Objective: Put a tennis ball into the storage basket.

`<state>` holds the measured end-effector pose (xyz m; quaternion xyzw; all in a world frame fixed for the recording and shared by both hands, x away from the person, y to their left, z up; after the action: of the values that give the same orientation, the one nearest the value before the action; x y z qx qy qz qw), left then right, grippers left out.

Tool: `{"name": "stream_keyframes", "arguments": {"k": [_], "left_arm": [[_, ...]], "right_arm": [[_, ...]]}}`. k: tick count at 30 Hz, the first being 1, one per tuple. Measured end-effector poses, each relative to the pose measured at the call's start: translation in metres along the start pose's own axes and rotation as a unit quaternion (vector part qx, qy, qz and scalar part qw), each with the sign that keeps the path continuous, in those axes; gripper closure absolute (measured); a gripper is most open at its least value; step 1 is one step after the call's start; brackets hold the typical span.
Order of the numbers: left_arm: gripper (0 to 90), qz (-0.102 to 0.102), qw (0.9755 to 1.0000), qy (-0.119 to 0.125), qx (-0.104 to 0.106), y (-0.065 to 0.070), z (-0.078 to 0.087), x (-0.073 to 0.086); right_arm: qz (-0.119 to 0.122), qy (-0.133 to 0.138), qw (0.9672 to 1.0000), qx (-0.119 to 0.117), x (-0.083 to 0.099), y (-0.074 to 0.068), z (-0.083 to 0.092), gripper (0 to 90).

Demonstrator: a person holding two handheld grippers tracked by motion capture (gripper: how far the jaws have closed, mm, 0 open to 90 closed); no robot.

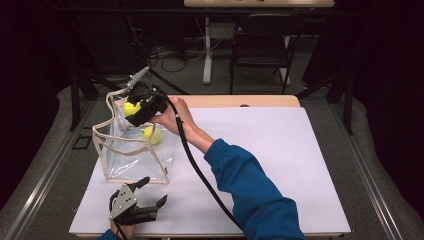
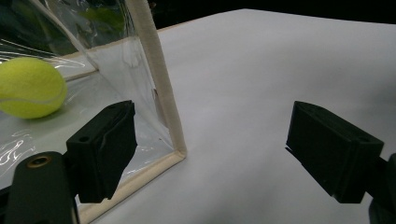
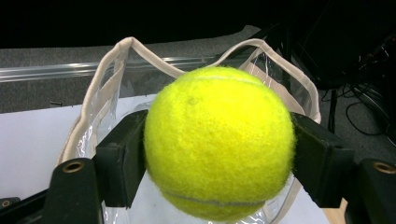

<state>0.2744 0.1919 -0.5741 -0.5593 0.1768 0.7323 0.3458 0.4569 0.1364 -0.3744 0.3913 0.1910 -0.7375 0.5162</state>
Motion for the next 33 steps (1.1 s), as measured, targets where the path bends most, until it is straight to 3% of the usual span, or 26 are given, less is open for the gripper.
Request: {"name": "stream_keyframes", "arguments": {"k": [21, 33], "left_arm": [[16.1, 0.001, 1.0000, 0.001, 0.002, 0.000, 0.000, 0.000], [16.1, 0.000, 1.0000, 0.005, -0.001, 0.000, 0.001, -0.001]], "right_arm": [[0.003, -0.033, 0.9994, 0.010, 0.001, 0.002, -0.023, 26.0], [-0.001, -0.045, 0.9986, 0.028, 0.005, 0.005, -0.037, 25.6]]}}
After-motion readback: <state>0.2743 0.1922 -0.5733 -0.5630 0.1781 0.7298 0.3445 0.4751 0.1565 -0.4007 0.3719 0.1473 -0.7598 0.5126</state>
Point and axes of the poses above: each handheld gripper's, and its own axes: z roughly backward along the jaws, x roughly out of its underside, y roughly to its right, the point moved 5 cm from there along -z, roughly forward along the jaws, and after that the axes turned 5 degrees about -z, right-handed, at the moved point
